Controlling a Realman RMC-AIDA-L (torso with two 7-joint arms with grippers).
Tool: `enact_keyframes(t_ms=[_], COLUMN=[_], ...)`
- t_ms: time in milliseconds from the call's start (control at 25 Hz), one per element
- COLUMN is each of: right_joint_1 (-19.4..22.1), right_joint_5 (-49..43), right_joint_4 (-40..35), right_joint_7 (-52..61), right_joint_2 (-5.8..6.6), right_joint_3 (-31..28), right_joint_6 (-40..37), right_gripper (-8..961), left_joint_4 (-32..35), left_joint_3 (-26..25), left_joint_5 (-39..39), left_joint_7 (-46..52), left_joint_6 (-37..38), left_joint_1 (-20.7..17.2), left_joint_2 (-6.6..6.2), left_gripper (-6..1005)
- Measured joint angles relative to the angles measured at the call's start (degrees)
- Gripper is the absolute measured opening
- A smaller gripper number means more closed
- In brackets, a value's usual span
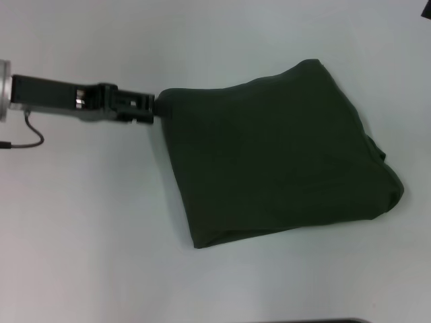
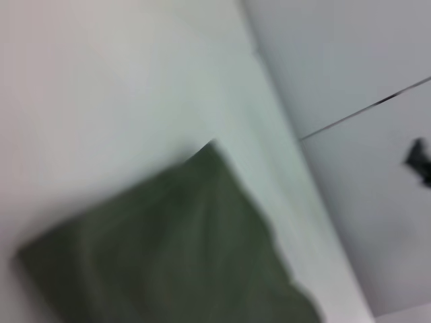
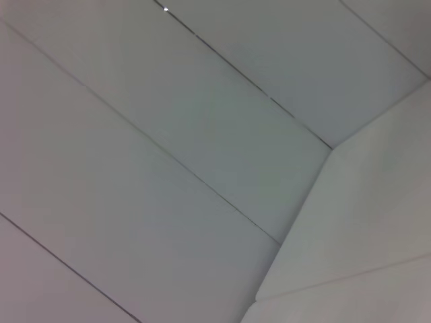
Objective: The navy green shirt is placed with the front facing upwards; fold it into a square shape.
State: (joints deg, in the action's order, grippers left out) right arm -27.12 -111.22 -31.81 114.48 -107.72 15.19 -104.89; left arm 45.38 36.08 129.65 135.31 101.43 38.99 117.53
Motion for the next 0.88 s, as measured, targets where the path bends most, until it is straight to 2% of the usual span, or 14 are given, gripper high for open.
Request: enact_keyframes(t_ms=[160, 240, 360, 400, 440, 480, 560, 640, 760, 880], right_joint_1=[-0.43, -0.32, 1.23, 2.92, 2.92, 3.73, 4.78, 5.32, 5.66, 5.45], right_joint_5=[-0.18, -0.26, -0.33, -0.6, -0.6, -0.85, -1.38, -1.46, -1.27, -1.76], right_joint_4=[-0.62, -1.86, -6.58, -10.54, -10.54, -11.96, -12.19, -10.45, -5.46, 0.76], right_joint_7=[-5.91, -11.34, -22.5, -28.45, -28.45, -30.45, -32.44, -34.01, -41.51, -52.03], right_joint_2=[-1.31, -2.73, -7.0, -10.2, -10.2, -11.41, -12.11, -12.03, -12.07, -11.99], right_joint_3=[2.04, 3.57, 6.32, 8.92, 8.92, 10.46, 14.1, 16.35, 16.89, 17.48], right_joint_6=[-0.08, -0.2, -0.34, -0.27, -0.27, -0.24, -0.62, -2.15, -6.08, -5.06], right_gripper=[924, 923, 922, 922, 921, 921, 920, 920, 918, 917], left_joint_4=[0.56, 0.21, -0.14, -0.09, 0.13, 0.33, 0.57, 0.59, 0.41, -0.08], left_joint_3=[-0.06, -0.04, -0.06, -0.05, -0.08, -0.05, -0.06, -0.06, -0.24, -0.68], left_joint_5=[-8.98, -12.28, -14.55, -14.76, -14.94, -15.15, -15.85, -16.78, -18.17, -18.67], left_joint_7=[-13.35, -22.09, -34.2, -37.53, -40.68, -43.33, -48.05, -51.64, -53.87, -54.35], left_joint_6=[1.81, 1.69, 0.27, -0.2, -0.3, 0.19, 1.73, 3.45, 5.32, 5.83], left_joint_1=[-3.19, -5.31, -8.4, -9.45, -10.53, -11.28, -12.82, -14.23, -16.13, -16.93], left_joint_2=[0.22, 1.04, 3.04, 3.8, 4.47, 4.98, 5.63, 5.82, 5.58, 5.34], left_gripper=[668, 668, 667, 667, 666, 666, 666, 665, 664, 664])
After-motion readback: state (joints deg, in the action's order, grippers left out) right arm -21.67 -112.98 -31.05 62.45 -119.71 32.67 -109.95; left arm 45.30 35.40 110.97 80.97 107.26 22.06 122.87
